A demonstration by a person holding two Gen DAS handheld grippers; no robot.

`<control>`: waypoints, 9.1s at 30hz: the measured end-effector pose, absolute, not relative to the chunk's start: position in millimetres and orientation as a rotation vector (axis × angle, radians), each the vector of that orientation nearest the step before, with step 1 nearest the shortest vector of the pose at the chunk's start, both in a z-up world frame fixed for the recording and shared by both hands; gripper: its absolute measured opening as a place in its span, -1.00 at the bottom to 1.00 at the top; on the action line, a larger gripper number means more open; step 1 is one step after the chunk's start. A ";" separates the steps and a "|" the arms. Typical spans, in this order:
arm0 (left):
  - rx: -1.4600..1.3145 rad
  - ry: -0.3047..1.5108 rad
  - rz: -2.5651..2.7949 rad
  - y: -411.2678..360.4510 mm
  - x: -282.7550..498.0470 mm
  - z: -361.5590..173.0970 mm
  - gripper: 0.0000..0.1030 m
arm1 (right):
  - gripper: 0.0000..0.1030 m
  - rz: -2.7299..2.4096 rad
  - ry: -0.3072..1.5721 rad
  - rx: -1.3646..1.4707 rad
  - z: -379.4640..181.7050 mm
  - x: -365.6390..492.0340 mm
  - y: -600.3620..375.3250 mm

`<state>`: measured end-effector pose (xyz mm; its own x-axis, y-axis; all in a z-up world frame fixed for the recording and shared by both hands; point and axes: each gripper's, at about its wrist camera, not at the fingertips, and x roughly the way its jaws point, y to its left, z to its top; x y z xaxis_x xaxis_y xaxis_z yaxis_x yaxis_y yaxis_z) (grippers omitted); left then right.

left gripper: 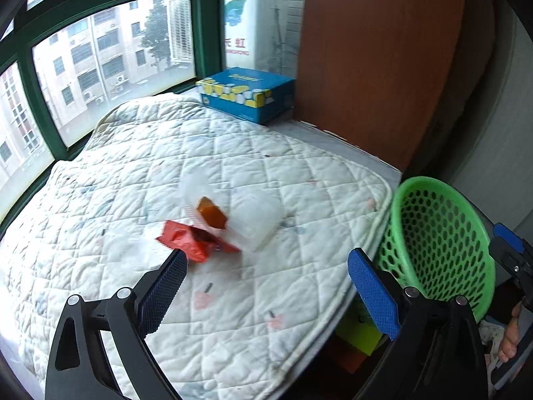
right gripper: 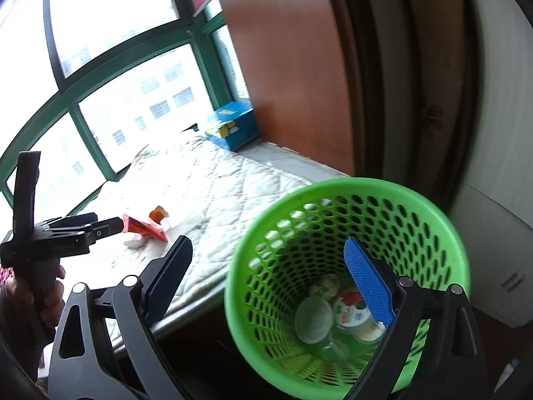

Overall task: Collect trash
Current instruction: 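Grasp clear plastic lid with left tool while right grasps red snack wrapper, then carry wrapper and clear lid into green basket and open both tools, then bring both open tools back over the mattress trash, then grasp white foam block with left tool while right grasps clear hinged box, then drop clear box into green basket with right tool while left drops foam block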

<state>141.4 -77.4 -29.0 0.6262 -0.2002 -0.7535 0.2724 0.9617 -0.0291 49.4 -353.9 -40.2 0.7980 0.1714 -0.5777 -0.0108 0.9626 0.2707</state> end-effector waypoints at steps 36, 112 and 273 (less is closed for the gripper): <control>-0.119 0.974 -0.175 85.7 232.4 -116.6 -0.18 | 0.77 0.399 0.795 0.107 -66.7 145.7 -183.1; -0.036 0.837 -0.592 -104.4 147.4 -10.2 -0.94 | -0.31 0.142 0.692 0.211 -43.3 91.1 -322.4; -0.133 0.960 -0.163 71.9 201.0 -88.8 0.14 | 0.59 0.389 0.888 0.091 -112.1 220.2 -186.0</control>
<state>201.0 72.0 -88.8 0.5631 -0.1967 -0.8026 0.0794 0.9796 -0.1844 220.2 -186.0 -112.1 0.5664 0.3677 -0.7376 -0.2928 0.9263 0.2369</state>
